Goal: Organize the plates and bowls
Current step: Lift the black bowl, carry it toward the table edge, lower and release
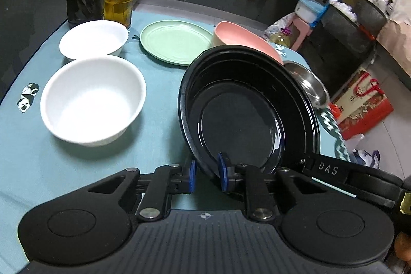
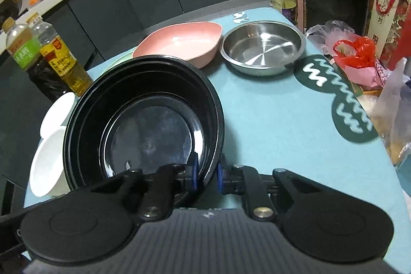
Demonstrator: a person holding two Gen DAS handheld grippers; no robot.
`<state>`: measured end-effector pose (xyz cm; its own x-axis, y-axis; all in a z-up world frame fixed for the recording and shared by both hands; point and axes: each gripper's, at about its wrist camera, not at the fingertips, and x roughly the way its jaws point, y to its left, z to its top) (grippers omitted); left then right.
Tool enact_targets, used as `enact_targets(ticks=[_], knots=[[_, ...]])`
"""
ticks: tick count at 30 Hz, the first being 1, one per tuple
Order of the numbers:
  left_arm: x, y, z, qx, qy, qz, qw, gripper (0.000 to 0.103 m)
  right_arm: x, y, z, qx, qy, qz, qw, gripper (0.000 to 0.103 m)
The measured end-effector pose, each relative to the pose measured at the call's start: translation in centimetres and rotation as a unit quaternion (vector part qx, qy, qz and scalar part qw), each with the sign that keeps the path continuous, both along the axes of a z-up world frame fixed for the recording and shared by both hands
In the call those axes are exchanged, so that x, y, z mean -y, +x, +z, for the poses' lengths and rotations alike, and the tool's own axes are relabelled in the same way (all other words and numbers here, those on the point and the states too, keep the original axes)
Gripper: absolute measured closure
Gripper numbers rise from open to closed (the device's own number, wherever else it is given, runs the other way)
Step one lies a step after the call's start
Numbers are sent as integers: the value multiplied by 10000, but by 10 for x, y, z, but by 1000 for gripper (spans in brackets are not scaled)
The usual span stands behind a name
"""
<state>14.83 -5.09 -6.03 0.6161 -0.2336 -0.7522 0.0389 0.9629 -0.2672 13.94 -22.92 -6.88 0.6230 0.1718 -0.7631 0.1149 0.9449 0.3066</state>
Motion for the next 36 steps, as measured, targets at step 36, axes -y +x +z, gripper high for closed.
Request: enact_targets(ticks=[36], knots=[[-61,-147,1,299,130,21,9995,84,-63,-128,8,60,-212,445,9988,87]])
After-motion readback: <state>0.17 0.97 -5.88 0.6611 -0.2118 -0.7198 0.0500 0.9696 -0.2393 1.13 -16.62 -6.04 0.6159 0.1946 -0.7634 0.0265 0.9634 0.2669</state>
